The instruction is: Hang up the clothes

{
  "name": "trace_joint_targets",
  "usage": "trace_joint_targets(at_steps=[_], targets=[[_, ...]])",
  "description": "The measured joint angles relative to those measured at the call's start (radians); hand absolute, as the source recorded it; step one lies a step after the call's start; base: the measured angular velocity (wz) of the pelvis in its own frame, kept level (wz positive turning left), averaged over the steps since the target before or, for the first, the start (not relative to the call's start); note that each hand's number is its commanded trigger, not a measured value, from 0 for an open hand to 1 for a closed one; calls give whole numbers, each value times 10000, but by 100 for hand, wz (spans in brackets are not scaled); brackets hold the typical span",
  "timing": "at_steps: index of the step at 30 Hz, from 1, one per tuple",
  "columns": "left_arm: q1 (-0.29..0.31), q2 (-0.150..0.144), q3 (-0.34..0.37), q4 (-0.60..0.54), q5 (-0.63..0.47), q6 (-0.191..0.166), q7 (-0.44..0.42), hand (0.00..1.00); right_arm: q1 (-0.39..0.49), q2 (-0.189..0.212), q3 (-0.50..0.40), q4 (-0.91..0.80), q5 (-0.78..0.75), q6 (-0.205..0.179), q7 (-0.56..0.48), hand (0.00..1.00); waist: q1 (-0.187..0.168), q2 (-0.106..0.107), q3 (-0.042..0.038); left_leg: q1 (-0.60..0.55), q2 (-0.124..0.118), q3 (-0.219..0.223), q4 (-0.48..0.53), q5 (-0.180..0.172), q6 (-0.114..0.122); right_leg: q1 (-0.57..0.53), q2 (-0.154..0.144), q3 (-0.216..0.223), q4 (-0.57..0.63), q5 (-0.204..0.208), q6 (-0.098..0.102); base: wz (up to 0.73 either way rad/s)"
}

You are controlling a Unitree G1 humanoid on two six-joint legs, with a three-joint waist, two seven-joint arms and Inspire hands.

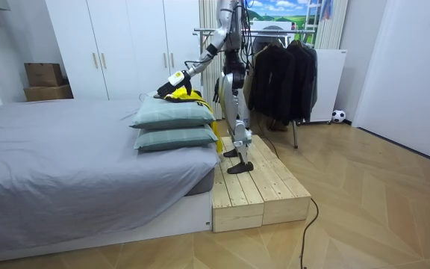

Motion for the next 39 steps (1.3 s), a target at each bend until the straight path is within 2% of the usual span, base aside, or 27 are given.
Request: trace_joint_targets(at_steps=[6, 12, 14, 21, 28, 35, 39], targets=[[-312, -4, -12, 3, -38, -21, -81, 0, -76, -62, 112, 50, -41, -95, 16, 0, -147, 92, 6, 16, 1, -2, -4, 1, 1, 8, 3, 3, -2, 0, 0, 0], [-319, 10, -162, 7, -45, -65, -311, 0, -155, -61, 127, 37, -108, -108, 5, 0, -315, 100, 26, 25, 0, 4, -7, 1, 1, -1, 0, 1, 2, 0, 0, 0], [-335, 10, -163, 7, -44, -235, -396, 0, -195, -63, 124, 37, -162, -152, 5, 0, -340, 118, 76, 12, 0, 13, -7, 1, 1, -17, 0, 3, 2, 0, 0, 0], [-337, 17, -184, 33, -113, -385, -507, 0, -305, -70, 127, 62, -417, -204, -8, 0, -363, 121, 82, -117, 2, 10, -6, 1, 1, -150, 6, 3, 6, 0, 0, 0], [-350, 42, -183, 152, -623, -432, -841, 0, -418, -67, 127, 64, -548, -192, -7, 0, -341, 4, 158, -81, 1, 11, -59, 1, 1, -221, 9, 9, 7, 0, 1, -1], [-360, 90, -153, 436, -1519, -451, -1306, 0, -507, -66, 119, 57, -939, -196, 9, 0, -310, 2, 158, -108, 0, -18, -82, 1, 1, -324, 17, 200, 29, 0, 0, -7], [-359, 158, -149, 484, -2018, -450, -1765, 0, -516, -73, 86, 31, -1066, -196, 64, 0, -302, 18, 146, -152, 2, -32, -78, 1, 1, -326, 15, 155, 63, 0, 0, -1]])
